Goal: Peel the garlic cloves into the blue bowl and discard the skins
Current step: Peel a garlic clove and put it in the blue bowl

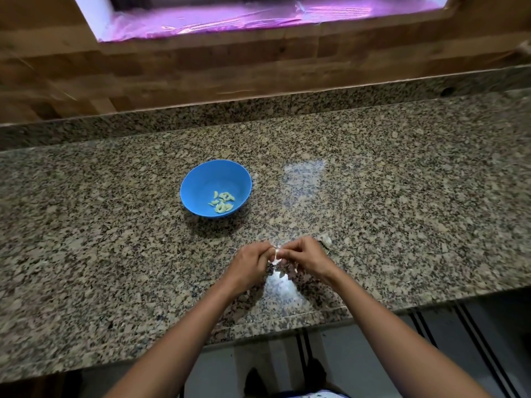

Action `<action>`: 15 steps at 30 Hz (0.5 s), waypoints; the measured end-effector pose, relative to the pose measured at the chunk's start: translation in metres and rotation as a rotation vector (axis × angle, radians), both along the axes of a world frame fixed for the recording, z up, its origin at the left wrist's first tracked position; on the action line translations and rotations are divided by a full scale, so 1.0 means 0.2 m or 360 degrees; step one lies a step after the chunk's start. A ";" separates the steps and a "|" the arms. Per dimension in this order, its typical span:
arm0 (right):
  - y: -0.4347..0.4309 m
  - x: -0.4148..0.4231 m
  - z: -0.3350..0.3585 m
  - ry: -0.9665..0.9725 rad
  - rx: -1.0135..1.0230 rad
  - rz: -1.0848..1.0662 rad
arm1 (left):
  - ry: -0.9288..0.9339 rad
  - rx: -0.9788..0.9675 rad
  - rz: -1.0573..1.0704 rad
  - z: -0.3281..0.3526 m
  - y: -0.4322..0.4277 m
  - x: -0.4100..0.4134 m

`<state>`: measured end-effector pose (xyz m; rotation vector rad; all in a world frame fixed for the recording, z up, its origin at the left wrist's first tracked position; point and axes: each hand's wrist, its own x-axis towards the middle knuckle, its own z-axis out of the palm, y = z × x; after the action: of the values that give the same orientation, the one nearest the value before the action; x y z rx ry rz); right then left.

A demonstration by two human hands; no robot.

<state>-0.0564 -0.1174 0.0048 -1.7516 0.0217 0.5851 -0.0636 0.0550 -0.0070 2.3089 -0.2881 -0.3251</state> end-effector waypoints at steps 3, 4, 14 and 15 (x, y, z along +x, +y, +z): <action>0.02 0.01 -0.02 -0.0225 -0.0262 0.0063 | 0.0124 -0.0159 0.0086 0.00 0.01 0.01; 0.03 0.01 -0.02 -0.0282 -0.0284 0.0058 | 0.0158 -0.0176 0.0110 0.00 0.00 0.01; 0.04 0.02 -0.03 -0.0556 -0.0454 0.0078 | 0.0033 -0.0133 0.0156 0.01 -0.04 0.00; 0.03 0.02 -0.03 -0.0577 -0.0474 0.0104 | -0.0007 -0.0100 0.0134 0.01 -0.04 -0.01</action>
<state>-0.0524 -0.1106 -0.0021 -2.1340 -0.2119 0.3138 -0.0647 0.0464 -0.0042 2.2528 -0.1997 -0.2652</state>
